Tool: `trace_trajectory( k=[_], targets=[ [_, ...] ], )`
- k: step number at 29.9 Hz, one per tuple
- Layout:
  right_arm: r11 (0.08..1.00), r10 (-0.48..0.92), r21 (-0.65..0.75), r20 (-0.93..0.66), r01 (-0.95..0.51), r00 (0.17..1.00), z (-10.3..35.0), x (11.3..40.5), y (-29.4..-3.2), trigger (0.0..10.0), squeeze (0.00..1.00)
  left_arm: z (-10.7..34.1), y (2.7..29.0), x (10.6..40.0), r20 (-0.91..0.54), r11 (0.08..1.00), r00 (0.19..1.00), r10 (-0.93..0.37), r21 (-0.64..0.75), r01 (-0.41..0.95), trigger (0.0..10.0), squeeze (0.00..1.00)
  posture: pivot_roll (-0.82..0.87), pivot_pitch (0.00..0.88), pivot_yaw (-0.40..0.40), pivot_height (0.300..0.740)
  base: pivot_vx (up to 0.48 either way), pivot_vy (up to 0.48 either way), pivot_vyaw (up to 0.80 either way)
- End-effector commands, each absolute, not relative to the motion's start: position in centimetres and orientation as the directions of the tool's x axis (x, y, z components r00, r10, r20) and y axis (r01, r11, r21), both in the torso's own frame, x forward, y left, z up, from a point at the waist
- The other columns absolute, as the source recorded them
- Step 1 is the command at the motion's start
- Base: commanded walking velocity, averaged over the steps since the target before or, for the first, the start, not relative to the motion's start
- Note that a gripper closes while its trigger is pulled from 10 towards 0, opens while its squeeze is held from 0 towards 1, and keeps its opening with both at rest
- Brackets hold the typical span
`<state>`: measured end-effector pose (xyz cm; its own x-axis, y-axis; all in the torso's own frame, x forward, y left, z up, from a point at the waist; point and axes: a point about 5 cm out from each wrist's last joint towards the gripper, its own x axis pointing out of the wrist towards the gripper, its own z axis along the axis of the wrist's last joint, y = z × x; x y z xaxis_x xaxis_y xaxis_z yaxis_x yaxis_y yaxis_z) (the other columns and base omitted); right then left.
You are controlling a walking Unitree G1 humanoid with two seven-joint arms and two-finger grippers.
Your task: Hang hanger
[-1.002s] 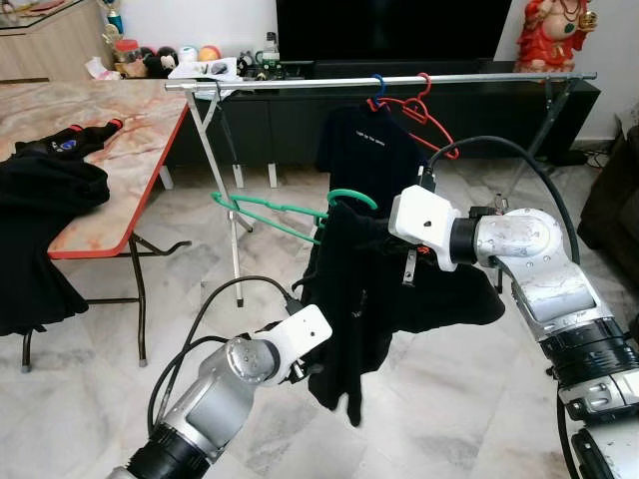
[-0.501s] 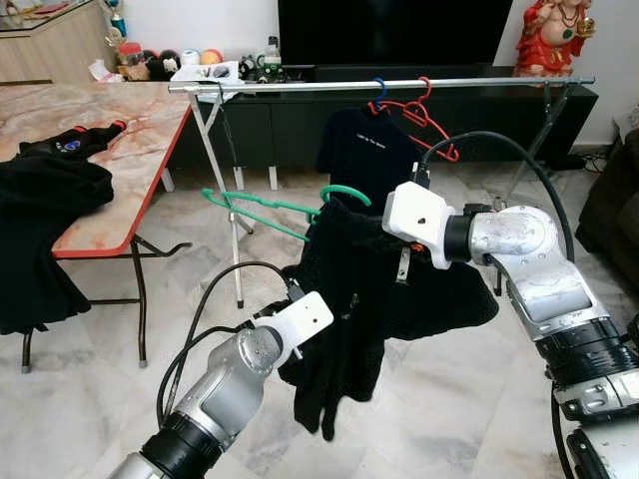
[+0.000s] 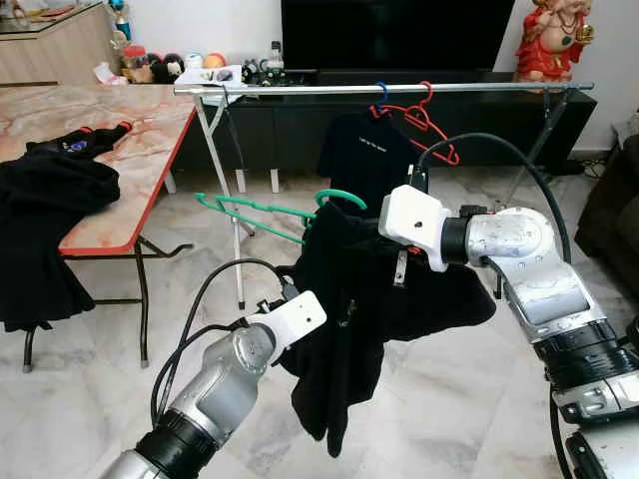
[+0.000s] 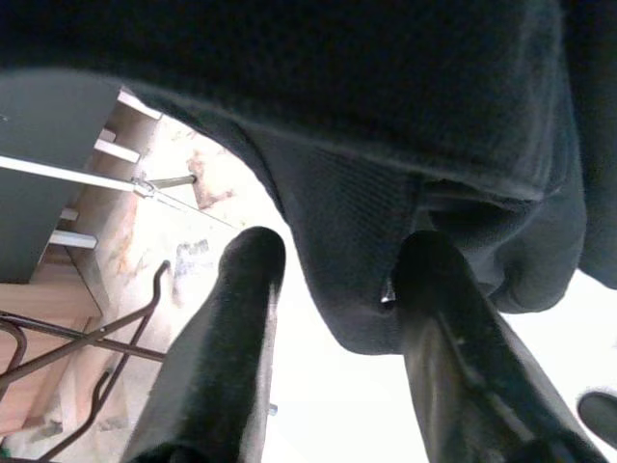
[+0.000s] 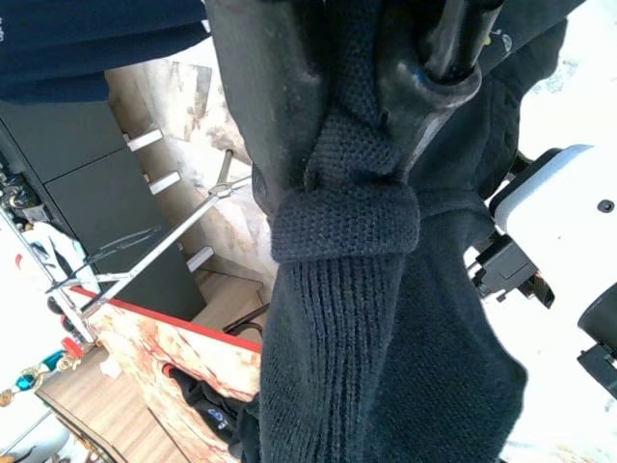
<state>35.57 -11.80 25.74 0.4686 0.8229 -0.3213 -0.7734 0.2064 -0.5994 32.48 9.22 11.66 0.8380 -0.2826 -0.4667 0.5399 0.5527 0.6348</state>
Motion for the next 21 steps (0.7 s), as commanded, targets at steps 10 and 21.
trace_trajectory(
  k=[10, 21],
  targets=[
    [0.186, 0.829, -0.629, -0.312, -0.755, 0.464, 26.4, 35.2, -11.7, 0.0, 0.00, 11.9, 8.9, 32.6, -0.458, 0.532, 0.838, -0.298, 0.649, 0.544, 0.0, 0.00, 0.03, 0.041, 0.015, 0.740, 0.000, 0.000, 0.00],
    [0.185, 0.814, -0.623, -0.337, -0.760, 0.474, 25.5, 35.2, -12.1, 0.0, 0.00, 11.6, 9.4, 32.3, -0.479, 0.527, 0.825, -0.300, 0.638, 0.562, 0.0, 0.00, 0.04, 0.047, 0.018, 0.740, 0.000, 0.000, 0.00]
  ],
)
